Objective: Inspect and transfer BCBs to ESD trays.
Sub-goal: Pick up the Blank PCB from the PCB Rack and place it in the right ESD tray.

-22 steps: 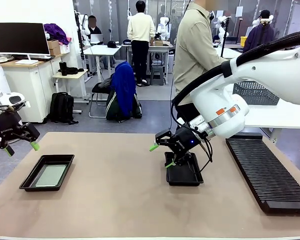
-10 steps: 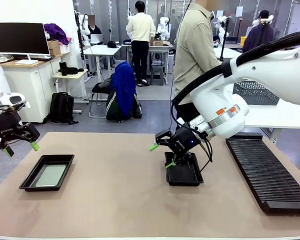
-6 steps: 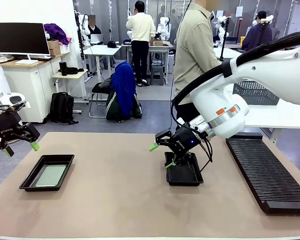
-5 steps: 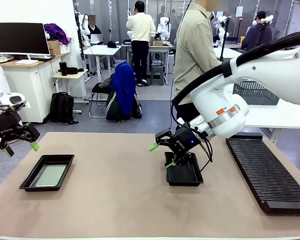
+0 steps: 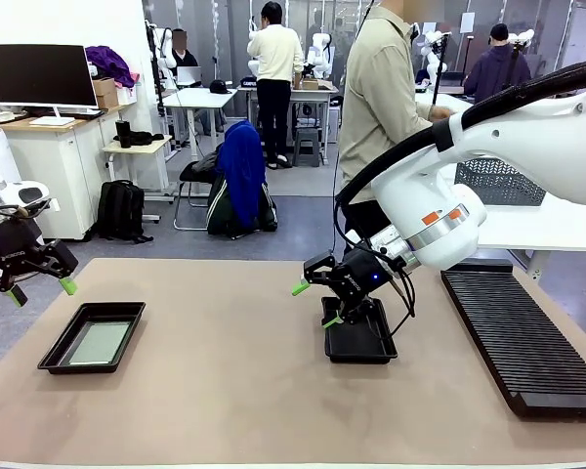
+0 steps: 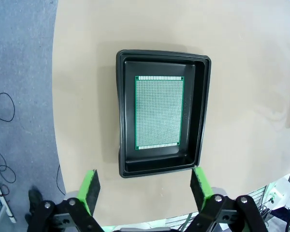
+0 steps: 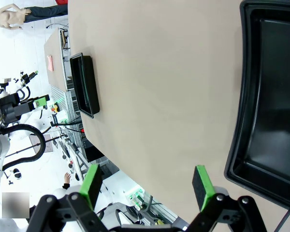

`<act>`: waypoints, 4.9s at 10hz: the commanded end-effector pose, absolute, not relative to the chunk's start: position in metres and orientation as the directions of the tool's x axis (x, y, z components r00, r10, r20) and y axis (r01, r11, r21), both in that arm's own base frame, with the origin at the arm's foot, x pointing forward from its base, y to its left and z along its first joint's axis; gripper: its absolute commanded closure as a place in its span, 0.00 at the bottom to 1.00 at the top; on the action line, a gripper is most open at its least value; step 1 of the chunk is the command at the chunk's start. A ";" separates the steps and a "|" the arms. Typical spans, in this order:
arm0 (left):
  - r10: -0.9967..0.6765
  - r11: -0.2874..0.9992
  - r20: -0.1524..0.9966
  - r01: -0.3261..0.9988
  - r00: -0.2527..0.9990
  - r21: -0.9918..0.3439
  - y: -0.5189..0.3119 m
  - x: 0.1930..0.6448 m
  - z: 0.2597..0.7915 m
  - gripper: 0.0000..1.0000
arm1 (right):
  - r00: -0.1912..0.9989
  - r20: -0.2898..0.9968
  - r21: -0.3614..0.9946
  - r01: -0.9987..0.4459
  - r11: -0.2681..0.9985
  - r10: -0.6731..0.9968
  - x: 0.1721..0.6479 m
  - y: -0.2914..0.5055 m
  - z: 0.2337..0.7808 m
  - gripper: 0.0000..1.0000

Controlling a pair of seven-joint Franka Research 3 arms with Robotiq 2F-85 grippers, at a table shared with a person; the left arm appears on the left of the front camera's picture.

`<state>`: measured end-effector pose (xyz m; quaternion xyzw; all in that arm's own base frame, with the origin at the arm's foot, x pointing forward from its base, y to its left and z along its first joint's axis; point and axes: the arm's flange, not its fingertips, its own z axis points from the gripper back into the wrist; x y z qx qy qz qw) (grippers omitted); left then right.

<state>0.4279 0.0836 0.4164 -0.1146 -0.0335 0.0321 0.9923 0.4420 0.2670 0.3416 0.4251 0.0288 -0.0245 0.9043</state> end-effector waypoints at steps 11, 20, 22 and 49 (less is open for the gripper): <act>0.060 0.971 0.073 -0.041 0.995 -0.235 0.085 0.430 0.415 0.00 | 0.997 -0.075 0.764 0.071 0.641 -0.021 0.442 0.267 0.341 0.00; 0.060 0.971 0.073 -0.041 0.995 -0.235 0.085 0.430 0.415 0.00 | 0.997 -0.075 0.764 0.071 0.641 -0.021 0.442 0.267 0.341 0.00; 0.060 0.971 0.073 -0.041 0.995 -0.235 0.085 0.430 0.415 0.00 | 0.997 -0.075 0.764 0.071 0.641 -0.021 0.442 0.267 0.341 0.00; 0.060 0.971 0.073 -0.041 0.995 -0.235 0.085 0.430 0.415 0.00 | 0.967 0.144 0.519 -0.253 0.816 0.209 0.410 0.153 0.474 0.00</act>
